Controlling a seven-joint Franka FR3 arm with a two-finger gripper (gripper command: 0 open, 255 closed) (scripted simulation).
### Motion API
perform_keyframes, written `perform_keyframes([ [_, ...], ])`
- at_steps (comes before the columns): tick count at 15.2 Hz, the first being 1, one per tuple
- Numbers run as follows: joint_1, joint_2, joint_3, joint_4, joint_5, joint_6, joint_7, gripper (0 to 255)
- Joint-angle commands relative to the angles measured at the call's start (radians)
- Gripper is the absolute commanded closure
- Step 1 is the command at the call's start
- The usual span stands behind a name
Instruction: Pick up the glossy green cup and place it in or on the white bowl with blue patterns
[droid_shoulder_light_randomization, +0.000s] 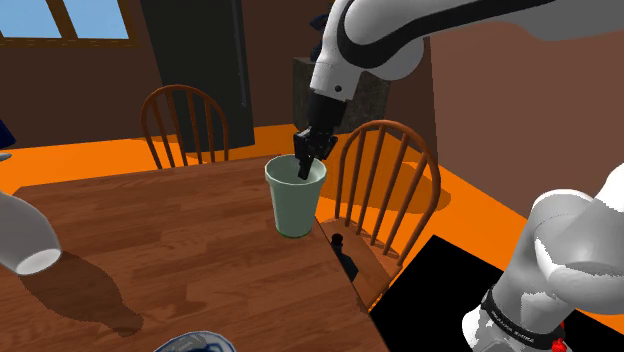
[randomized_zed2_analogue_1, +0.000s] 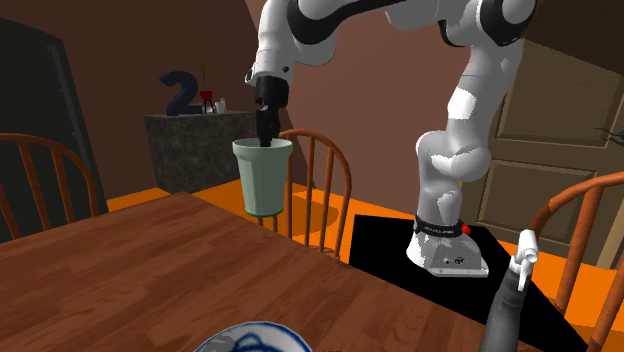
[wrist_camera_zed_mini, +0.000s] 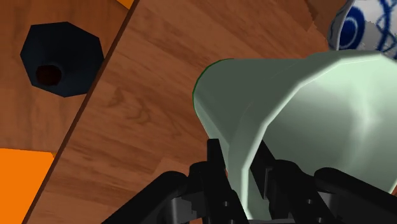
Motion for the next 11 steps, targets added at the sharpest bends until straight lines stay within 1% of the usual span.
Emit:
perform_keyframes([
  [1,0.009,-0.001,0.016,0.015,0.001,-0.008,0.028,255],
  [6,0.054,0.010,0.102,0.047,0.010,0.012,0.154,255],
  [11,0.094,0.048,0.188,0.106,0.003,0.030,0.284,255],
])
